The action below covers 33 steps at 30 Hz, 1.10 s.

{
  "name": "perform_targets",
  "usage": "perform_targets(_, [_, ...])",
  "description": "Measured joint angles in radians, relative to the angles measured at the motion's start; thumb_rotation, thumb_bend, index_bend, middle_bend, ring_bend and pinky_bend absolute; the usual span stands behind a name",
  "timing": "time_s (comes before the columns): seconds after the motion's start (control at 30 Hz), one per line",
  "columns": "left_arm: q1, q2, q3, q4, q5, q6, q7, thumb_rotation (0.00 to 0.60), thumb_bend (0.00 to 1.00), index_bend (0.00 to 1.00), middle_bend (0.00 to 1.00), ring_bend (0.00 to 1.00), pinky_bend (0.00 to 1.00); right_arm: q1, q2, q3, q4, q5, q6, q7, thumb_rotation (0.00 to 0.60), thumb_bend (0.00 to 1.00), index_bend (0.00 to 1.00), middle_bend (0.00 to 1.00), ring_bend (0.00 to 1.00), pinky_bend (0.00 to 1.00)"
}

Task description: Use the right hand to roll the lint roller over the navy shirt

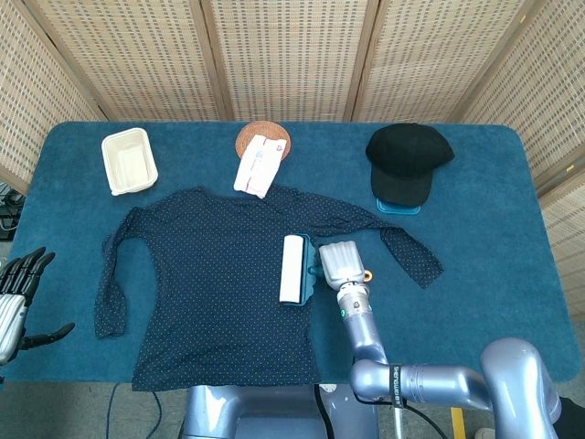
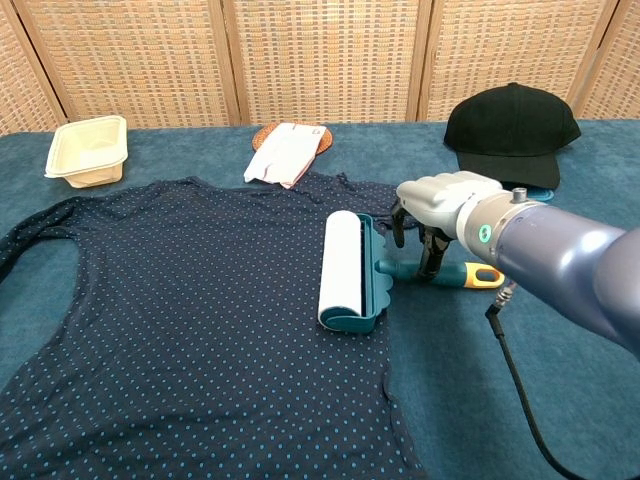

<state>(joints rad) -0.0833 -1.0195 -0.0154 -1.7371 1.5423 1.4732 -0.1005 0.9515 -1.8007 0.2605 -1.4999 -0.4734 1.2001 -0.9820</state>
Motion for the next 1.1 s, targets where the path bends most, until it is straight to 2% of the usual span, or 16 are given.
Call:
perform_targets(0.43, [-0.012, -0.005, -0.004, 0.004, -0.02, -0.024, 0.009, 0.6, 0.0, 0.0, 0.0, 0.0, 0.0, 0.009, -0.056, -0.01, 0.077, 0.005, -0.029, 0.004, 0.6, 0.44, 0.44, 1.0, 1.0, 1.0])
perform_targets(0.53, [-0.014, -0.006, -0.006, 0.004, -0.026, -0.028, 0.011, 0.6, 0.0, 0.0, 0.0, 0.0, 0.0, 0.011, -0.065, -0.009, 0.092, 0.004, -0.035, 0.006, 0.6, 0.51, 0.46, 1.0, 1.0, 1.0])
perform_targets(0.63, [-0.016, -0.007, -0.008, 0.004, -0.031, -0.033, 0.013, 0.6, 0.0, 0.0, 0.0, 0.0, 0.0, 0.01, -0.073, -0.01, 0.109, 0.001, -0.044, 0.011, 0.6, 0.64, 0.5, 1.0, 1.0, 1.0])
perform_targets(0.7, [-0.019, -0.008, -0.008, 0.004, -0.033, -0.037, 0.016, 0.6, 0.0, 0.0, 0.0, 0.0, 0.0, 0.008, -0.077, -0.013, 0.117, -0.002, -0.049, 0.016, 0.6, 0.76, 0.56, 1.0, 1.0, 1.0])
perform_targets(0.77, [-0.022, -0.009, -0.008, 0.004, -0.034, -0.043, 0.018, 0.6, 0.0, 0.0, 0.0, 0.0, 0.0, 0.004, -0.079, -0.017, 0.123, -0.01, -0.052, 0.022, 0.6, 0.82, 0.61, 1.0, 1.0, 1.0])
perform_targets(0.87, [-0.025, -0.008, -0.008, 0.001, -0.036, -0.048, 0.02, 0.6, 0.0, 0.0, 0.0, 0.0, 0.0, -0.002, -0.078, -0.021, 0.127, -0.025, -0.052, 0.031, 0.6, 0.85, 0.67, 1.0, 1.0, 1.0])
perform_targets(1.1, [-0.026, -0.007, -0.007, 0.001, -0.037, -0.05, 0.014, 0.6, 0.0, 0.0, 0.0, 0.0, 0.0, -0.009, -0.049, -0.017, 0.099, -0.056, -0.046, 0.04, 0.6, 0.85, 0.7, 1.0, 1.0, 1.0])
